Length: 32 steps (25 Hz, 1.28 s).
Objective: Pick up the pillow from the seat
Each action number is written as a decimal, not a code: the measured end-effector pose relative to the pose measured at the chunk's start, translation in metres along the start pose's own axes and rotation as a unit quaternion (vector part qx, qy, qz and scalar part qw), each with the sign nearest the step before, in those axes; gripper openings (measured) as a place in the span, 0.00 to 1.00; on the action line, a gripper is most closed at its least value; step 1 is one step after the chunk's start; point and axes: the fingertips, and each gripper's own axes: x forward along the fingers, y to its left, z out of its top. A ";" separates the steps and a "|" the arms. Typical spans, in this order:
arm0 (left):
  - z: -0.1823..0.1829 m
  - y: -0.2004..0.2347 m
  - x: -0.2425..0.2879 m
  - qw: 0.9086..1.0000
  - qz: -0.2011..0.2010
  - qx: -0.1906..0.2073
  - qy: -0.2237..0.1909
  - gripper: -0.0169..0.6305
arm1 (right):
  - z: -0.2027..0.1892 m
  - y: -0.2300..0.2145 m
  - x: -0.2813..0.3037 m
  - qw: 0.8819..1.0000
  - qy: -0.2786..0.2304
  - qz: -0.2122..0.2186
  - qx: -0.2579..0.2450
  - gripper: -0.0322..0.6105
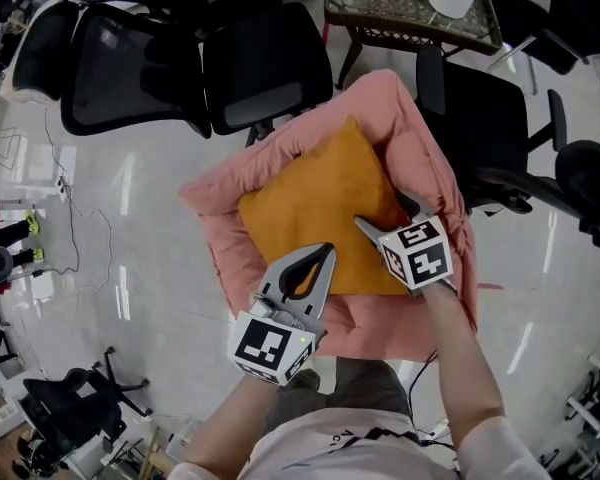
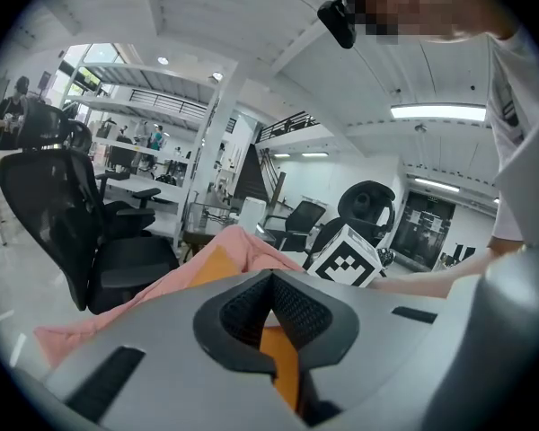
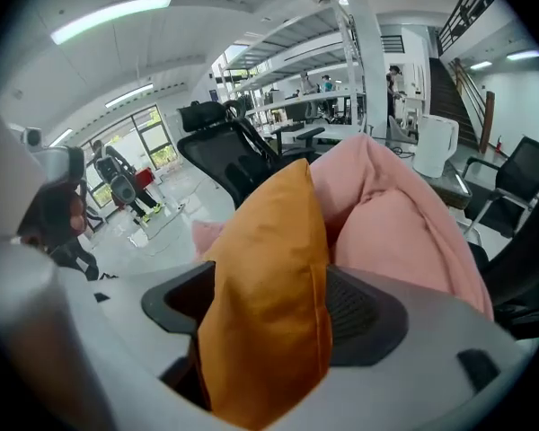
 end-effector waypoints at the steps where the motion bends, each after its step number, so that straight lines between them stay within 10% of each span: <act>1: -0.001 0.001 0.000 1.000 0.001 -0.002 0.001 0.04 | -0.002 -0.001 0.004 1.000 0.008 0.000 0.000 0.61; 15: -0.017 0.013 -0.008 1.000 0.018 -0.017 0.013 0.04 | -0.023 -0.010 0.037 0.992 0.109 0.049 0.027 0.61; 32: -0.028 0.012 -0.078 0.999 0.028 -0.021 -0.015 0.04 | -0.030 0.052 -0.005 0.998 0.037 0.026 -0.034 0.32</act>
